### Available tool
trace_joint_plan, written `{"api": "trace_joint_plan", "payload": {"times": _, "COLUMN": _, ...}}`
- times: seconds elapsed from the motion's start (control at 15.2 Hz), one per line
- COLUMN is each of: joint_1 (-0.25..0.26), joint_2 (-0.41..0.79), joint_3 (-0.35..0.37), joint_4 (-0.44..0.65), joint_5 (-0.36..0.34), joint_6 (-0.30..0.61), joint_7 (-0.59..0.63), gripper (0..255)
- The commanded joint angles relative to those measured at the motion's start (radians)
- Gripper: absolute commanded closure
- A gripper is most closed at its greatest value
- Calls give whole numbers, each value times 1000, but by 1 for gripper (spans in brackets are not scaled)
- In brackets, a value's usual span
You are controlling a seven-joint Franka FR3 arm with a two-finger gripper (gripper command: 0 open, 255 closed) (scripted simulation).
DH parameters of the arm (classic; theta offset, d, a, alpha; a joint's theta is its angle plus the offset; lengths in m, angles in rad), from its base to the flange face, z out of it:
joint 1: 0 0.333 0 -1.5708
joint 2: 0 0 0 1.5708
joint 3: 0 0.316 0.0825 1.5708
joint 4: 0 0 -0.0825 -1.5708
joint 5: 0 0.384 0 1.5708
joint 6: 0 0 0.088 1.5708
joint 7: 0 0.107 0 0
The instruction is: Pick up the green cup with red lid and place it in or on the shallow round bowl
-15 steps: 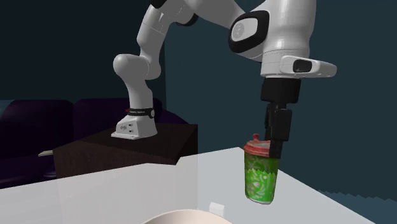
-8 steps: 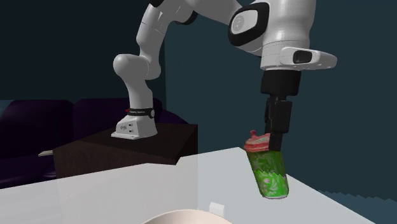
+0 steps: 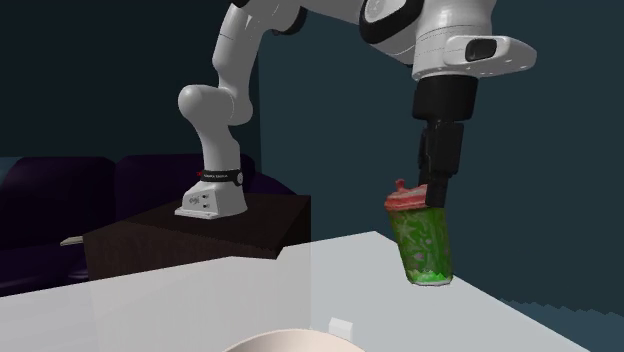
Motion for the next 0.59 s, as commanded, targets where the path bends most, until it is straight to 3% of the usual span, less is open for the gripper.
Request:
{"api": "trace_joint_plan", "payload": {"times": 0.0, "joint_1": 3, "joint_2": -16, "joint_3": -4, "joint_4": 7, "joint_5": -7, "joint_6": -21, "joint_7": 4, "gripper": 255}}
{"api": "trace_joint_plan", "payload": {"times": 0.53, "joint_1": 10, "joint_2": -65, "joint_3": -15, "joint_4": 48, "joint_5": -29, "joint_6": -109, "joint_7": 14, "gripper": 255}}
